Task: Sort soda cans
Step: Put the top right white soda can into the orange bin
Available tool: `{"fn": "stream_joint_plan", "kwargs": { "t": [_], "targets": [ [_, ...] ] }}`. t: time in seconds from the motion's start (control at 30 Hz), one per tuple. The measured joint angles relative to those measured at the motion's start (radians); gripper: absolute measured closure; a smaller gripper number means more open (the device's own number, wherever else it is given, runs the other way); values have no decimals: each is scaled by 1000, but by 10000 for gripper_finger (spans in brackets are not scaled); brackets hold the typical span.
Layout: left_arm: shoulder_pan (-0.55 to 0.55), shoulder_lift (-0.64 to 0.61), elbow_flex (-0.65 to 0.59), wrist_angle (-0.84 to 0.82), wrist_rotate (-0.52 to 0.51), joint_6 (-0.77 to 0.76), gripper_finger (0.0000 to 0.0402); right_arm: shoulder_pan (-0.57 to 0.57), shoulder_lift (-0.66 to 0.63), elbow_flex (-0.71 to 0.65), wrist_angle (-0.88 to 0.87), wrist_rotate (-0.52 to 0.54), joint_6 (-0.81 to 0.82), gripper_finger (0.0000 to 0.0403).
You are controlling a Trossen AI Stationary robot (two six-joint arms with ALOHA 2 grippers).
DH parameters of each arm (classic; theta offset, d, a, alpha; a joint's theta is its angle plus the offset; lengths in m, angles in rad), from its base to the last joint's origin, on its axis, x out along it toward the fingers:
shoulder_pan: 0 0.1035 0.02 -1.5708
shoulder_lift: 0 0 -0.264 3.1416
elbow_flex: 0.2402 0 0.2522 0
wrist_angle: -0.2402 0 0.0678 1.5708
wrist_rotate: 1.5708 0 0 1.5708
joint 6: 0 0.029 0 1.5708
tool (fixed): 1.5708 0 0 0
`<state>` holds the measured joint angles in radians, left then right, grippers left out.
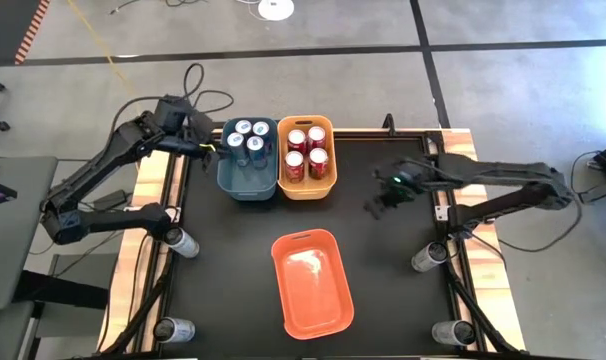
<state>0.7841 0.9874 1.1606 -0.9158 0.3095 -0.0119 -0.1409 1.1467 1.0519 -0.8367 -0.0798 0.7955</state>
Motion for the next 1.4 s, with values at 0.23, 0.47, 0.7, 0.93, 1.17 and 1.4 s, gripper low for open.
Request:
{"fn": "stream_joint_plan", "kwargs": {
  "t": [0.23,0.47,0.7,0.93,1.17,1.4],
  "targets": [
    [-52,75,0,164,5,53,277,187,-104,113,-206,-58,272,126],
    [-85,203,0,188,8,121,234,299,-84,341,-598,-76,612,50],
    [-138,259,0,189,110,111,176,410,-57,411,-731,-76,741,41],
    [-260,250,0,282,114,-2,123,519,-100,307,-732,-33,792,41],
    [-374,251,0,421,113,-57,111,626,-175,176,-734,-25,985,42],
    [-441,251,0,512,111,-69,112,735,-207,98,-723,-20,1141,42]
  ]
}}
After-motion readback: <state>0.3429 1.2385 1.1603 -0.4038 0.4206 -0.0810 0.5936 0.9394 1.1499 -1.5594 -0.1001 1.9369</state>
